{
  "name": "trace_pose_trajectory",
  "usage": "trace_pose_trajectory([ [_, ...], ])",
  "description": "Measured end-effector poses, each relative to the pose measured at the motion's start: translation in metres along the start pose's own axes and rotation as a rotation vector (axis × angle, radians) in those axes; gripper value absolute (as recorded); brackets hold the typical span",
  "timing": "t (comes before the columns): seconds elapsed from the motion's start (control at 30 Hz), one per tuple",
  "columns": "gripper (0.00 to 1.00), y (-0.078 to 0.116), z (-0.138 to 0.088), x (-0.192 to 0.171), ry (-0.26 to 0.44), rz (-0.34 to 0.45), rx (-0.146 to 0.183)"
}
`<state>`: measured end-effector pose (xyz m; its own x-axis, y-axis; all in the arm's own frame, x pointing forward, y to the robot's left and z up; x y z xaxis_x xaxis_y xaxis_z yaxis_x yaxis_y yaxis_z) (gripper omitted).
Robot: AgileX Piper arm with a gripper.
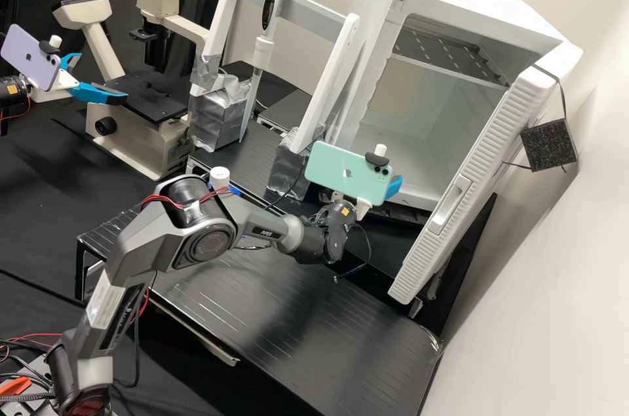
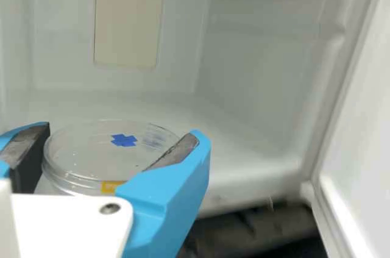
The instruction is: Move the petri dish to the microscope
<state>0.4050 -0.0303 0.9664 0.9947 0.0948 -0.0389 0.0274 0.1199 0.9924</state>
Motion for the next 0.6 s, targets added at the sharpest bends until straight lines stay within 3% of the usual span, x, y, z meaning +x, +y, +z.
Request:
trace_pose_trajectory([
  [0.3, 0.0, -0.004, 0.009, -0.02, 0.038, -0.03, -0.016],
  [0.6, 0.0, -0.004, 0.018, -0.04, 0.064, -0.028, -0.01],
])
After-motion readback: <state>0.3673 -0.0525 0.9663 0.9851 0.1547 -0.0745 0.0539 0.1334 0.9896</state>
